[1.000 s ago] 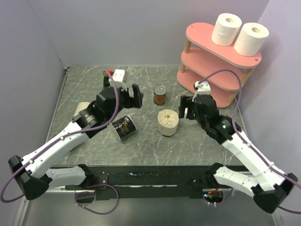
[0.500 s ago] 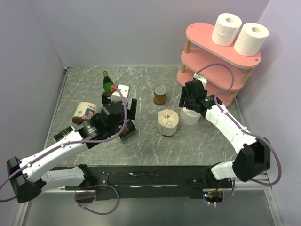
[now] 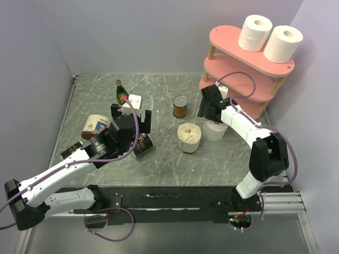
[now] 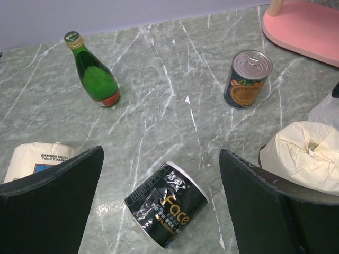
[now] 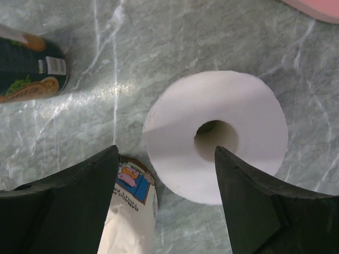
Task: Place and organize the paper towels onto the shelf
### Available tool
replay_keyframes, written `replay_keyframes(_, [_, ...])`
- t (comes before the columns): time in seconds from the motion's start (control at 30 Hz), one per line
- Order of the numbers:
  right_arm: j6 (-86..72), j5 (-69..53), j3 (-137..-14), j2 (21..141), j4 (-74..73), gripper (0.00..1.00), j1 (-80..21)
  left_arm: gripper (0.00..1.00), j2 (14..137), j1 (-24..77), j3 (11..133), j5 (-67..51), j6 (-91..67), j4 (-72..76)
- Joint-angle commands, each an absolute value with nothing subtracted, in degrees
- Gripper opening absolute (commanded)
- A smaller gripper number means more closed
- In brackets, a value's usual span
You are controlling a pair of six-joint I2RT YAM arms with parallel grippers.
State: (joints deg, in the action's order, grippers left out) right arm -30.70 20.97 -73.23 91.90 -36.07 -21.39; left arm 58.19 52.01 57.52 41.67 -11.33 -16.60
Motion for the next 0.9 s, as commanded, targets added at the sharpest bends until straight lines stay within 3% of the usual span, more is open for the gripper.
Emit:
replay_keyframes(0.0, [-36.6, 24.6, -77.9, 94.9, -37.7, 0.8, -20.7, 0.96, 58.6, 52.2, 58.4, 40.8, -12.2, -15.3])
replay_keyframes(0.7, [-41.0, 27.4, -81.9, 101.9, -42.1, 0.77, -20.3, 0.96, 58.8, 52.4, 58.9, 40.3, -12.2, -15.7])
replay_keyframes(0.87, [-38.2, 26.7, -81.2, 101.9, -39.4, 0.62, -20.4, 0.96, 58.8, 52.4, 58.7, 40.3, -12.1, -15.6])
